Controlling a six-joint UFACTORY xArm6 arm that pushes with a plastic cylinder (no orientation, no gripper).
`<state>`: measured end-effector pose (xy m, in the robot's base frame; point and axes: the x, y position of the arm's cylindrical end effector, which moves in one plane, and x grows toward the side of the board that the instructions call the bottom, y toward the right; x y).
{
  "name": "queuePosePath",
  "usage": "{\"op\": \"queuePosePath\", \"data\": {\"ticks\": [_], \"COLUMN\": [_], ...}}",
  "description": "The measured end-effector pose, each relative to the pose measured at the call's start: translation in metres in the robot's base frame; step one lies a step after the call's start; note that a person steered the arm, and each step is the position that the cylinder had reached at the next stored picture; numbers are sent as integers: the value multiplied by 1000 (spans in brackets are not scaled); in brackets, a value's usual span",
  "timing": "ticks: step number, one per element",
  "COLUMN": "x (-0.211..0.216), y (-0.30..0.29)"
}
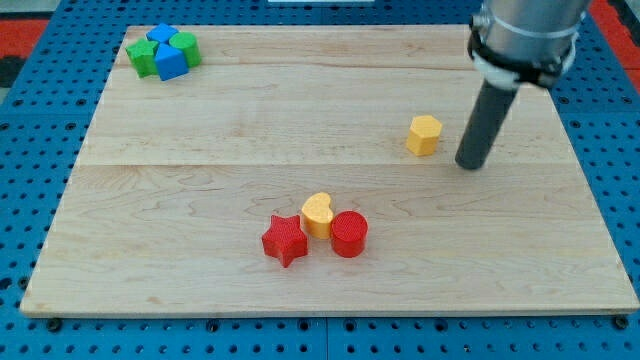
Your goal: Place the yellow hexagon towards the top of the yellow heart
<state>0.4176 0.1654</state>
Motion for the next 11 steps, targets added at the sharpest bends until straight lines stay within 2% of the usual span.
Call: {"op": "queuePosePath", "data": {"ticks": [1,2,3,4,5,6,7,8,9,10,11], "x": [-32,6,-31,-48,-7,29,-22,16,59,40,39], "y": [-55,-137,-155,-194,-240,-224,-222,-194,-220,-232,-248]}}
